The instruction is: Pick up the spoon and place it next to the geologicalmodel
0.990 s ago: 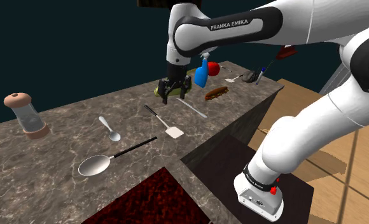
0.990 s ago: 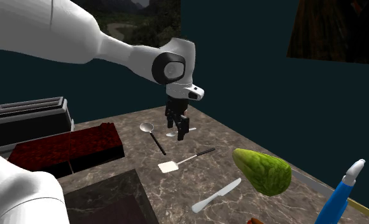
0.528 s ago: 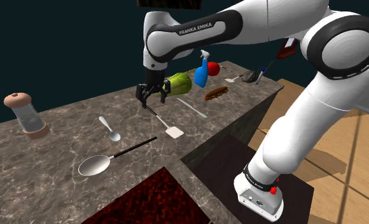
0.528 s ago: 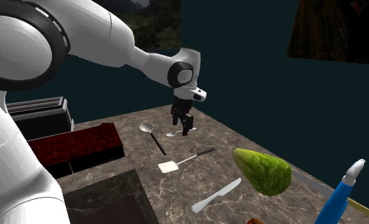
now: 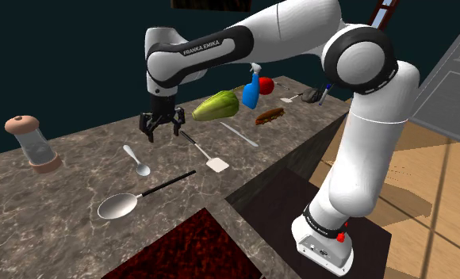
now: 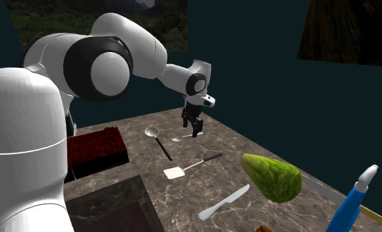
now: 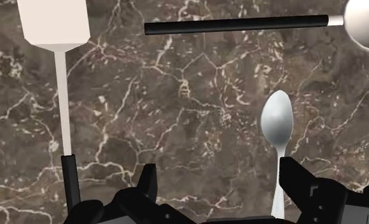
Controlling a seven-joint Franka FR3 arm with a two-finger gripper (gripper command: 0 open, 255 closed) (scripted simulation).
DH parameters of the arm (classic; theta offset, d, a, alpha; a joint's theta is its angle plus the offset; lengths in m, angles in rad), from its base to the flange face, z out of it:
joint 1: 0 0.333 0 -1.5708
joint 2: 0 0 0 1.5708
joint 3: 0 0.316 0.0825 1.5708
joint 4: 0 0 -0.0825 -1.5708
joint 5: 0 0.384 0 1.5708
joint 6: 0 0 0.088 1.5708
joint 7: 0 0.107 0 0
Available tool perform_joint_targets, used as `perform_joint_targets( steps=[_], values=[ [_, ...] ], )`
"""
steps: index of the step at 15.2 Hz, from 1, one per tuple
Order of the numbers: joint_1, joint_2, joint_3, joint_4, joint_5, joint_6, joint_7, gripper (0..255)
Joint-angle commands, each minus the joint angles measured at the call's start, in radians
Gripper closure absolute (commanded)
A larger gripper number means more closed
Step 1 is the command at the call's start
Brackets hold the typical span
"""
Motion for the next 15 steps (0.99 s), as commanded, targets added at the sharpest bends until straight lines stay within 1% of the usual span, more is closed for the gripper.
perform_joint_targets(
  steps=[1, 8, 15],
  values=[
    [0.021, 0.088, 0.008, 0.097, -0.014, -0.010, 0.027, 0],
    [0.093, 0.379, 0.011, 0.453, -0.057, -0.081, 0.082, 0],
    [0.102, 0.402, 0.010, 0.396, -0.059, 0.000, 0.082, 0]
  ],
)
